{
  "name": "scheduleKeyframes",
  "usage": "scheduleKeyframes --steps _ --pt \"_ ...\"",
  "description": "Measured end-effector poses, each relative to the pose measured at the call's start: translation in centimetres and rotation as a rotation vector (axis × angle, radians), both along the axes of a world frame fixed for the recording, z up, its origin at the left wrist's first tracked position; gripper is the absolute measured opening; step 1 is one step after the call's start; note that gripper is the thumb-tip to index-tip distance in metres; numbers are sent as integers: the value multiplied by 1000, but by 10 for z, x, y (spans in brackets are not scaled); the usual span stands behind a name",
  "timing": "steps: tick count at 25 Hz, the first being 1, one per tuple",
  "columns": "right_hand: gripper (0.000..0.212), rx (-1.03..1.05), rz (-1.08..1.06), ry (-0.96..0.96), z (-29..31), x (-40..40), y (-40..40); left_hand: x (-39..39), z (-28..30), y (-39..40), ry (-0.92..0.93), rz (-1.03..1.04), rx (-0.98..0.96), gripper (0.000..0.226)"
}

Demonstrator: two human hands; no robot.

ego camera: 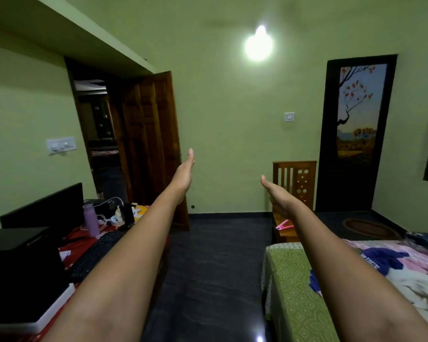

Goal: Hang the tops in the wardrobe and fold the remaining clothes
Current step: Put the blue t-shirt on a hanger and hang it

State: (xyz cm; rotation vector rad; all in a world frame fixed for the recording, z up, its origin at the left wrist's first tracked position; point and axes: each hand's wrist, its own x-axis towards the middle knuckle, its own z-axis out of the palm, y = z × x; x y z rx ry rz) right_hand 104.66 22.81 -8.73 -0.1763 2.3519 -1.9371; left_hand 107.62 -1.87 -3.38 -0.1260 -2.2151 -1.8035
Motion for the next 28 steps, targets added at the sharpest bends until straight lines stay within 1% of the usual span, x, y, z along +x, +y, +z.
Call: scheduleKeyframes --steps 3,9,13,15,18,21,23,24,25,27,28 --pt "76 23 -17 -48 -12 -66 -6 -69 -21 -11 10 -9 -17 72" --pt "74 48 -42 -31 -17 -224 -17 -221 -47 -24 -24 -10 -33 68" --pt "73 64 -36 -28 0 -344 -17 -334 -33 -23 -31 -11 -24 66" --pt "73 41 -17 23 21 -402 -16 -388 -20 -23 -15 -16 -13 66" --pt "80 16 -29 40 29 -485 -13 -469 -14 -15 16 -7 31 67" --pt "86 49 -18 1 11 -533 3 -540 -31 5 -24 -33 55 68" --pt "91 55 -65 -21 5 -564 29 -591 -36 29 -29 -63 78 65" --pt "96 65 -87 -26 4 -576 46 -611 -34 44 -25 -82 86 63" --pt "105 65 -108 -23 3 -589 66 -632 -33 61 -15 -108 100 61" --pt "128 47 -242 -34 -6 -623 113 -685 -32 107 5 -207 116 58" --pt "127 33 -319 -42 -6 -631 132 -709 -31 132 5 -276 112 58"
